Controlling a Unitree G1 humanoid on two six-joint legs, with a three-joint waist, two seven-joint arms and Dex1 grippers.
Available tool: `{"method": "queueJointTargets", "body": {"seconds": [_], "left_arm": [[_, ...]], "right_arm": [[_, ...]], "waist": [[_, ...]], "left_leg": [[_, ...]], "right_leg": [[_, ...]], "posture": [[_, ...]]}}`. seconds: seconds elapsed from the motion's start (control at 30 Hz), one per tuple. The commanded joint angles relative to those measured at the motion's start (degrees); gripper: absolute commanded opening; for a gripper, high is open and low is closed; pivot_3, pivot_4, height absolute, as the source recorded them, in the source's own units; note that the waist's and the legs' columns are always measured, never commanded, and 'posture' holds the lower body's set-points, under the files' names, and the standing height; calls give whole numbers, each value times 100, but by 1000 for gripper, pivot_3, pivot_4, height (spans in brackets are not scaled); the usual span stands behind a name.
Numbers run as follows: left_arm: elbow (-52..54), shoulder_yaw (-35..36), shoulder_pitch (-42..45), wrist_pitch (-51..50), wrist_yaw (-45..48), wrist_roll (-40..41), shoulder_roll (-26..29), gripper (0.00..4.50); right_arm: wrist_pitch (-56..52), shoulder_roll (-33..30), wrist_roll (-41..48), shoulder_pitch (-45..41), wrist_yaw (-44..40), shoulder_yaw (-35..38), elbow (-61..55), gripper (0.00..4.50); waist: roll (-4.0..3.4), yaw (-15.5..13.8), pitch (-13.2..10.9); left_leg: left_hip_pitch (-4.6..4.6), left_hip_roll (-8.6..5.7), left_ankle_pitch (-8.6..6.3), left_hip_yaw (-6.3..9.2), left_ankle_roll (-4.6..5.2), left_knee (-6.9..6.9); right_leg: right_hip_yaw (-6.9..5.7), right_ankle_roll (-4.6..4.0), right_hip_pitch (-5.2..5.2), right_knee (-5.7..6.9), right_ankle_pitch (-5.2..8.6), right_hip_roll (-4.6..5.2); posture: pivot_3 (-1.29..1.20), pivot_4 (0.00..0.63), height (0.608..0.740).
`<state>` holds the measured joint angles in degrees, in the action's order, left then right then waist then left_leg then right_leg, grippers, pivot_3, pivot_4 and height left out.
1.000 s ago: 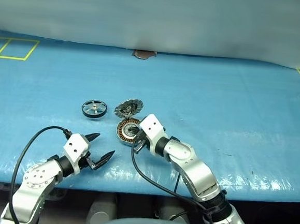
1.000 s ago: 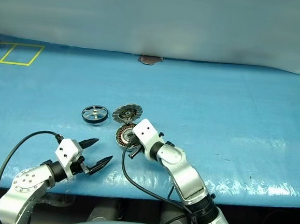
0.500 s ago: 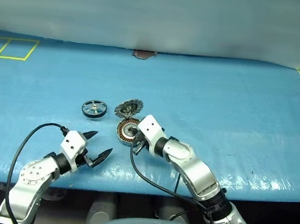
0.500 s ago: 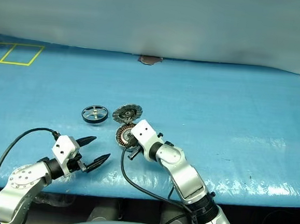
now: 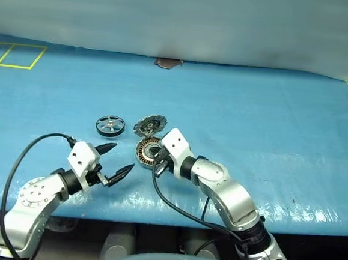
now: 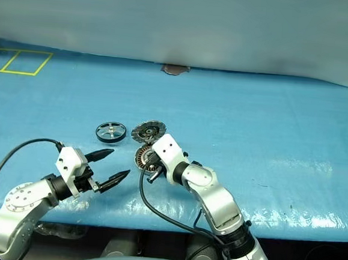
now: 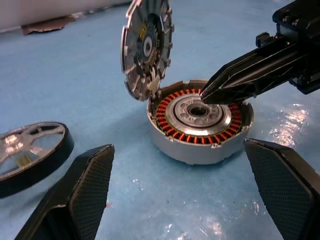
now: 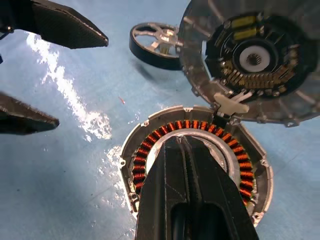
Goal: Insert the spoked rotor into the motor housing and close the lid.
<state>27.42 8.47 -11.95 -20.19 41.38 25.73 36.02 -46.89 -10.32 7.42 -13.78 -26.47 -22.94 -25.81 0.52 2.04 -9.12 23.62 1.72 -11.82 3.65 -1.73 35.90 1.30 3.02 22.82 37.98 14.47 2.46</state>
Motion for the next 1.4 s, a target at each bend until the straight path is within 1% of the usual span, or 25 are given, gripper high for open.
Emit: {"method": "queueJointTargets", "body": {"seconds": [0.03,0.13,0.2,0.3,0.37,0.43,0.47,0.57,0.6,0.63,0.7,0.8,0.9,1.07,1.13,1.4], "left_arm": [[220,405,401,-650,225,524,511,4500],[-263,484,976,-1010,741,670,1191,4500],[-748,409,1441,-1142,1144,726,1533,4500],[-1742,-95,2259,-1256,1773,363,2101,4500],[-2355,-432,2798,-1229,2111,126,2280,4500],[-3029,-814,3408,-1183,2419,-171,2338,4126],[-3377,-1039,3719,-1166,2592,-343,2341,3918],[-4140,-1477,4335,-998,3008,-735,2270,2945],[-4372,-1593,4514,-843,3105,-885,2211,2550],[-4624,-1709,4707,-660,3130,-1067,2139,2266],[-5103,-1926,5046,-312,3223,-1419,2019,2266],[-5639,-2067,5371,293,3354,-1761,1884,2266],[-6226,-2207,5759,1255,3443,-2163,1679,2266],[-6882,-2317,6187,2447,3479,-2611,1380,2266],[-7056,-2466,6329,2870,3696,-2823,1266,2266],[-7656,-2786,6704,3687,4168,-3322,1005,2266]], "right_arm": [[-45,-124,209,123,-17,316,-474,72],[-48,-317,236,270,32,503,-593,72],[-27,-384,266,342,64,588,-608,72],[5,-459,251,432,147,654,-610,72],[9,-462,260,481,214,697,-616,72],[34,-452,251,547,292,719,-615,0],[47,-437,251,592,332,732,-625,0],[74,-374,250,671,443,716,-628,0],[83,-361,243,707,481,705,-636,0],[94,-339,246,753,520,707,-652,0],[119,-298,251,846,594,724,-686,0],[166,-259,241,931,680,740,-692,0],[237,-227,225,1019,769,762,-670,0],[319,-184,224,1073,858,751,-639,0],[339,-152,224,1098,905,765,-639,0],[383,-116,239,1153,1005,825,-656,0]], "waist": [[0,3,0],[3,11,-2],[1,7,-4],[1,10,-5],[2,24,-6],[5,14,-8],[6,13,-9],[9,15,-11],[11,15,-11],[12,12,-12],[13,7,-13],[15,14,-13],[18,3,-14],[18,1,-14],[18,2,-14],[19,16,-14]], "left_leg": [[-1,-1,0,1,0,1],[-1,-1,0,-2,0,0],[0,0,0,-2,0,-2],[1,1,0,-1,0,-4],[2,1,0,-2,0,-5],[3,0,0,-5,0,-8],[6,0,0,-3,0,-9],[14,-1,0,-2,0,-11],[15,-1,0,-3,0,-11],[18,-1,0,-3,0,-11],[23,0,0,-2,0,-12],[34,0,0,-2,0,-11],[44,0,0,-2,0,-7],[52,0,0,-2,1,4],[54,0,1,-2,1,6],[57,0,1,-1,1,8]], "right_leg": [[0,0,-3,1,0,0],[0,0,-1,0,0,-1],[1,0,2,0,0,-3],[1,0,5,1,1,-7],[2,0,7,1,1,-8],[4,1,8,0,0,-7],[3,3,10,0,-1,-8],[4,25,17,-1,-13,-9],[5,26,18,0,-14,-9],[5,27,20,0,-14,-10],[5,28,27,1,-15,-11],[7,30,37,5,-16,-12],[8,31,50,12,-17,-12],[9,35,54,16,-20,-12],[9,37,54,16,-21,-12],[12,38,58,21,-23,-15]], "posture": [[0,150,740],[0,150,740],[0,150,740],[0,150,740],[0,150,740],[0,150,740],[0,150,740],[0,150,740],[0,150,740],[0,150,740],[0,150,740],[0,150,740],[0,150,740],[0,150,740],[0,150,740],[0,150,740]]}}
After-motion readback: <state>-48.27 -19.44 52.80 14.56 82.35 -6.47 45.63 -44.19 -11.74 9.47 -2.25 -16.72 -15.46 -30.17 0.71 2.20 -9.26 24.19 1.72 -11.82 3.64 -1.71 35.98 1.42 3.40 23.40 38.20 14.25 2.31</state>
